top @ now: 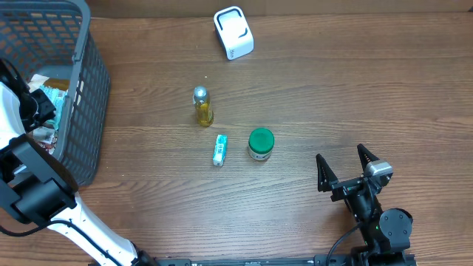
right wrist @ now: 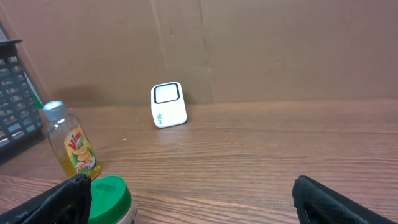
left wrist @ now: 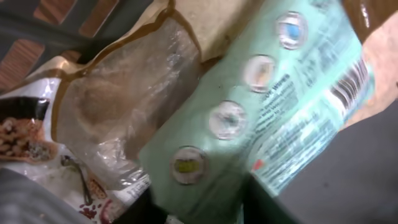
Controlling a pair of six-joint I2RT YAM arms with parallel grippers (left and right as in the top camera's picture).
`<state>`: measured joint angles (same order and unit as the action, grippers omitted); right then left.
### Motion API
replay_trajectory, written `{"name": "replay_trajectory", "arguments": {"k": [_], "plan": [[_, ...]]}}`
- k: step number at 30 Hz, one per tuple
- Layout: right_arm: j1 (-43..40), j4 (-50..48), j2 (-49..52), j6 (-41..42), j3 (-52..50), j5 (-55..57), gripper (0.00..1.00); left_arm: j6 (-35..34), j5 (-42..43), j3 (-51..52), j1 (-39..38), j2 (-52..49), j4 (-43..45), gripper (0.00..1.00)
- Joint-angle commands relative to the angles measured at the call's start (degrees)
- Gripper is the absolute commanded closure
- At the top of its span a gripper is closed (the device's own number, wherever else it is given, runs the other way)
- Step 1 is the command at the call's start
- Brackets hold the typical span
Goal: Scan the item barcode
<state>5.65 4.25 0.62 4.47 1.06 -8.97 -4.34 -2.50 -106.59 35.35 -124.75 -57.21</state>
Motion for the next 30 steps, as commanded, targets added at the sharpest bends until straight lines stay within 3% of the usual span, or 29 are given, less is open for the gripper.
{"name": "replay_trajectory", "arguments": {"k": [1,3,13,22,30], "plan": [[-0.26,-0.28,-0.46,-0.02,-0.61,0.31,0.00,-0.02,-0.42,0.57,0.68,-0.57,-0.44,0.88],[-0.26,-0.28,-0.46,-0.02,-0.61,0.31,0.00,-0.02,-0.39,0.31,0.72,-0.37,-0.90,0.96],[-0.26,-0.26,-0.46,-0.02,-0.61,0.33,0.00,-3.67,3.89,-3.87,0.74,5.77,-2.05,0.96],[-0.26,-0.26,-0.46,-0.02,-0.61,0.33,0.00,-11.65,9.09,-4.33,0.74,19.69,0.52,0.96],[-0.26,-0.28,-0.46,-0.02,-0.61,0.33,0.00,-12.63,24.63,-4.33,0.74,32.76,-0.85,0.96]]}}
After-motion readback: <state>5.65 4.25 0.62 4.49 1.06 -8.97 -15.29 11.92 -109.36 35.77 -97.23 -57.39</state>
